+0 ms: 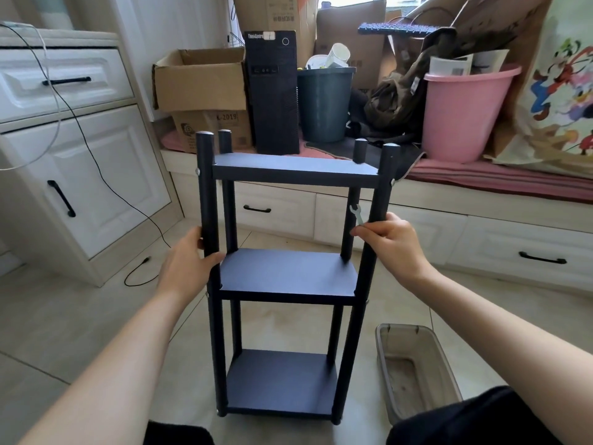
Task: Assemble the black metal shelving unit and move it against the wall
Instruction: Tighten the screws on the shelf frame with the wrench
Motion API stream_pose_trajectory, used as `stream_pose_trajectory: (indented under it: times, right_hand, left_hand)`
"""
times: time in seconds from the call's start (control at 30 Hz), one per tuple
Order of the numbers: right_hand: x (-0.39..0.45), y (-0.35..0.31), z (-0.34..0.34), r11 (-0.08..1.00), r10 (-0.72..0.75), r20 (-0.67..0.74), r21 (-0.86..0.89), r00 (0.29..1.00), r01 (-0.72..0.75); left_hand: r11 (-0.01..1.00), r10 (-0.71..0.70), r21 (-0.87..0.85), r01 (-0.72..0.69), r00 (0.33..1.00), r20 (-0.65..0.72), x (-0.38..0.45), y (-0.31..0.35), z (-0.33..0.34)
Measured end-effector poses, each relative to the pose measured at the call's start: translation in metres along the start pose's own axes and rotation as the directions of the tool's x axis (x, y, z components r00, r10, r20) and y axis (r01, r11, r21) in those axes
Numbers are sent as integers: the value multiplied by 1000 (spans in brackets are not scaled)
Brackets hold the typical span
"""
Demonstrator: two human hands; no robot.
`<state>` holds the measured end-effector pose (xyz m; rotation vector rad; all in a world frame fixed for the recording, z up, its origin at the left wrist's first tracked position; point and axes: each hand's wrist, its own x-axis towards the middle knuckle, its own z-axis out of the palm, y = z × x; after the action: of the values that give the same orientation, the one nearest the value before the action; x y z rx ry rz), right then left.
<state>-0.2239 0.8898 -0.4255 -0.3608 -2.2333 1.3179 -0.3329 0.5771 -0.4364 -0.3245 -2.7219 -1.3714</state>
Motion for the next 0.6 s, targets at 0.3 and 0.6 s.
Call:
stream_pose_trajectory:
  times: [0.3,0.6]
  right_hand:
    - [-11,-12,-10,997,-68,40,-26,997,69]
    - [-24,-39,-13,983,-184,70,8,981,183]
  left_hand:
    - [996,-71,-62,71,997,9,7,-3,10]
    - [975,-157,-154,159,987,27,8,0,11]
